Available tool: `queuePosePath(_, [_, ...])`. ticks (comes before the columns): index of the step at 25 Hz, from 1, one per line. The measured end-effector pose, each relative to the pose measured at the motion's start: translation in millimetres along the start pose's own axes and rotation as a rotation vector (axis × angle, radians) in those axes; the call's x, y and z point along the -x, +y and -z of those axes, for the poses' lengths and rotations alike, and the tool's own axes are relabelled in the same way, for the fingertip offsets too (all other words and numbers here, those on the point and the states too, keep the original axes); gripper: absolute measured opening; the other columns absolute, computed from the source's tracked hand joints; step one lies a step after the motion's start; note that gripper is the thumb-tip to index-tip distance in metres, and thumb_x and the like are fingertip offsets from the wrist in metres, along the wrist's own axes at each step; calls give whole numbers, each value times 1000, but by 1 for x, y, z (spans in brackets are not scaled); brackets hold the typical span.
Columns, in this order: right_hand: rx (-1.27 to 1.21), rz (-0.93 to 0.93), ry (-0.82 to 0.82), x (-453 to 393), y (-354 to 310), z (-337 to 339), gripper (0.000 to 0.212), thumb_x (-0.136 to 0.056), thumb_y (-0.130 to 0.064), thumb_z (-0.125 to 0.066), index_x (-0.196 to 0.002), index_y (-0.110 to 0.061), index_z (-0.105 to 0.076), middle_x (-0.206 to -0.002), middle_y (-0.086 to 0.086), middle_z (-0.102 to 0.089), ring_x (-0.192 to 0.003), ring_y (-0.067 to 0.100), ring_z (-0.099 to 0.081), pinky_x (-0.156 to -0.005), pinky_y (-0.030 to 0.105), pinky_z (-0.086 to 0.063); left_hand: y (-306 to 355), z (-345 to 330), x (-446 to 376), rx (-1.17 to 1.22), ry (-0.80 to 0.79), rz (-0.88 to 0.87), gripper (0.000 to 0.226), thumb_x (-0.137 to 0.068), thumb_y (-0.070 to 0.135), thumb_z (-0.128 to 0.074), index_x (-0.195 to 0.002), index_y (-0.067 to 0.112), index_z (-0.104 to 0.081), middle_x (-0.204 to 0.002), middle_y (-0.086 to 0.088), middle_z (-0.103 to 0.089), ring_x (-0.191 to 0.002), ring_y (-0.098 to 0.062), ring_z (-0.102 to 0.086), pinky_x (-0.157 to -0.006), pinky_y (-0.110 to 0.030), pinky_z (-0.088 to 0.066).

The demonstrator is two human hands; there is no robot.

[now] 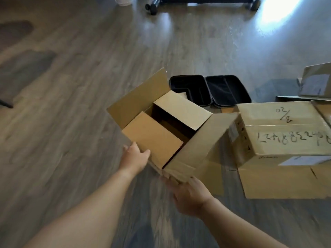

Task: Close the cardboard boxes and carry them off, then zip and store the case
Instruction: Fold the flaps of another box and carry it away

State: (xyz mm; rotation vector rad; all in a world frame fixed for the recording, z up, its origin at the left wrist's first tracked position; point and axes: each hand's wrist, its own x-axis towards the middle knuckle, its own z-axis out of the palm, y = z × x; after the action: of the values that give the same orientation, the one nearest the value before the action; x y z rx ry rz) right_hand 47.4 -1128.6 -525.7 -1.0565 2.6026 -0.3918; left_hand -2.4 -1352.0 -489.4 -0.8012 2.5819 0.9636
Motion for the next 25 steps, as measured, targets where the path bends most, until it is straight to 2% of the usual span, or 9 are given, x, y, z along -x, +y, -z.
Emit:
queuePosePath(4, [64, 64, -63, -25, -5, -12, 67, -92, -32, -43, -157, -29, -25, -165, 3, -26, -154, 26, -18, -120, 42, -26, -5, -2, 3, 104, -57, -78, 85, -95, 43, -59, -159, 16, -11, -160, -8, -31, -144, -26, -34, -113, -37, -31])
queuePosePath(6, [35, 18, -72, -29, 8, -11, 67, -91, -32, -42, -157, -30, -28, -165, 0, -26, -153, 24, -20, -118, 39, -31, -9, -3, 3, 106, -107, -77, 96, -92, 49, -62, -160, 21, 1, -162, -7, -25, -145, -27, -31, -113, -39, -31])
queuePosePath(8, [-37, -165, -38, -27, 34, -5, 67, -92, -28, -48, -157, -27, -32, -163, 1, -28, -149, 26, -30, -113, 37, -39, -12, -7, 2, 71, -164, -62, 103, -90, 54, -63, -158, 27, 9, -163, -9, -22, -145, -30, -31, -113, -43, -32])
queuePosePath(12, [-145, -567, 85, -20, 102, 30, 75, -91, -20, -58, -159, -25, -27, -169, 1, -15, -156, 24, -14, -117, 46, -34, -16, -11, -3, 57, -147, -66, 104, -90, 52, -64, -157, 29, 13, -163, -10, -20, -144, -31, -33, -111, -43, -36])
queuePosePath(14, [-185, -676, 162, -21, 132, 51, 65, -89, -21, -58, -152, -20, -39, -161, 2, -32, -146, 27, -34, -105, 45, -44, -16, -10, -8, 81, -121, -64, 102, -93, 45, -64, -158, 26, 11, -164, -9, -19, -146, -31, -31, -113, -43, -34])
queuePosePath(17, [-285, -718, 273, -30, 159, 70, 34, -91, -26, -61, -123, -15, -53, -128, 3, -56, -104, 27, -54, -80, 37, -45, -16, -8, -12, 60, -81, -50, 97, -96, 38, -62, -158, 23, 11, -166, -6, -12, -148, -29, -27, -116, -42, -29])
queuePosePath(20, [-505, -742, 333, -48, 174, 76, 32, -100, -23, -53, -131, -15, -57, -129, 8, -63, -105, 26, -56, -88, 35, -45, -17, -7, -13, 64, -90, -30, 95, -99, 34, -58, -157, 24, 16, -167, -2, 1, -151, -27, -17, -119, -42, -21])
queuePosePath(22, [-717, -630, 327, -56, 176, 80, 49, -102, -15, -49, -147, -35, -46, -140, -3, -56, -124, 19, -53, -102, 37, -44, -18, -6, -15, 77, -106, -12, 94, -100, 31, -56, -156, 26, 19, -167, -1, 4, -152, -25, -13, -120, -41, -16])
queuePosePath(25, [-791, -522, 276, -61, 170, 75, 74, -94, 0, -43, -126, -67, -45, -138, -17, -55, -130, 6, -50, -103, 40, -44, -21, 4, -23, 118, -97, 45, 94, -100, 28, -58, -157, 30, 17, -167, -3, -5, -150, -29, -20, -122, -45, -18])
